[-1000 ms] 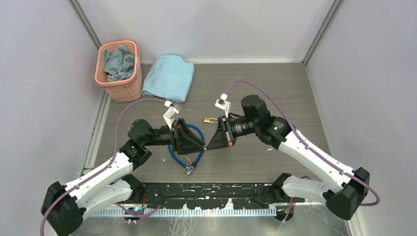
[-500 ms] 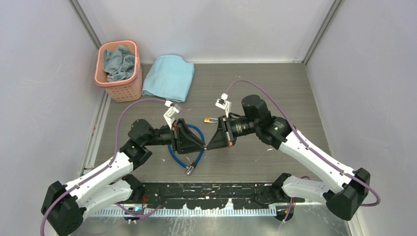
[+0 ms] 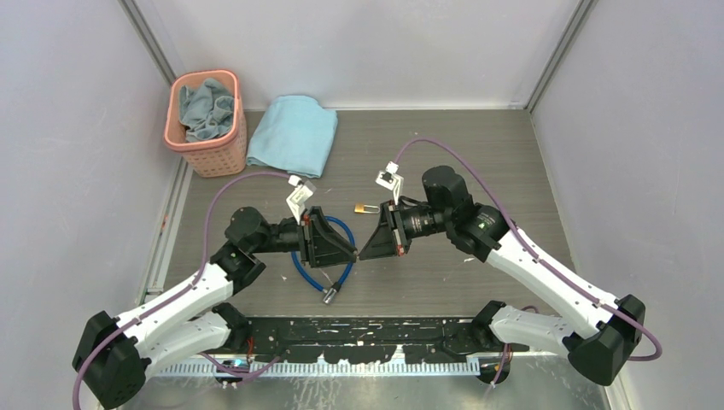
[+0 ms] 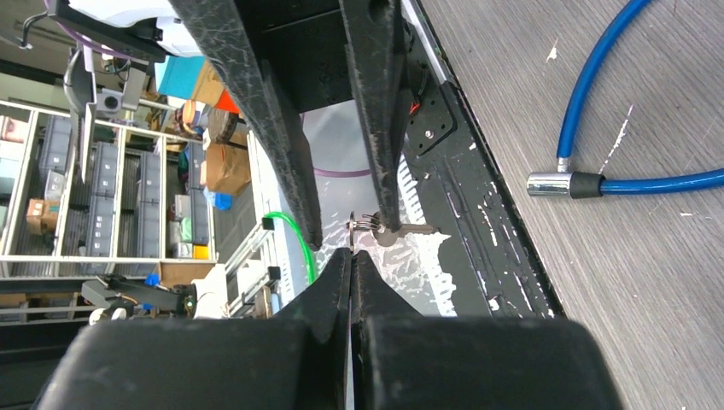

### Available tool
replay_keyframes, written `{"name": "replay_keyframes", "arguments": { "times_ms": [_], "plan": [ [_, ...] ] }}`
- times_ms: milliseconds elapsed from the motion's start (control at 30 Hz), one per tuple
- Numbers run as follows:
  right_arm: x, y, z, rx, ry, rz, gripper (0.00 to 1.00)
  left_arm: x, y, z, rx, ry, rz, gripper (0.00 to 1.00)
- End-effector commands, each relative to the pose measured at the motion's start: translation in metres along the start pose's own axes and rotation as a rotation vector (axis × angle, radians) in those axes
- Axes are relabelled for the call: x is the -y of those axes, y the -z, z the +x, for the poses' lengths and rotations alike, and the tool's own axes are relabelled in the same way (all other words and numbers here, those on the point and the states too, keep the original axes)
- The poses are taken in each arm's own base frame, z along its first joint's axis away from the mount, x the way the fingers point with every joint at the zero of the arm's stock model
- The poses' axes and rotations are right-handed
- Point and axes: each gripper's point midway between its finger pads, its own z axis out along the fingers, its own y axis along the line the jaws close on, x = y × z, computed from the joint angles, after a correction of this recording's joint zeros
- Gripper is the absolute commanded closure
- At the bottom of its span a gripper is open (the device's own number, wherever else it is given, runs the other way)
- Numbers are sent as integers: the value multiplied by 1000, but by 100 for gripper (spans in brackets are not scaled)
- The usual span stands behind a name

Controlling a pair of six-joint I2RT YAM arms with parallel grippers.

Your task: Unlock with the key

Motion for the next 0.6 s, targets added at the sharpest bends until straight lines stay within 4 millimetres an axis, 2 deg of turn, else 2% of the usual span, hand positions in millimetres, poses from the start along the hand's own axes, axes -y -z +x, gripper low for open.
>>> {"name": "replay_keyframes", "arguments": {
  "times_ms": [0, 467, 567],
  "plan": [
    [-6, 1, -7, 35, 62, -15, 99, 15, 1, -9, 35, -57, 52, 66],
    [5, -2, -10, 52, 53, 27, 99, 13, 1, -5, 28, -42, 51, 76],
    [5, -2, -10, 49, 52, 28, 99, 13, 1, -5, 30, -42, 49, 81]
  ]
}}
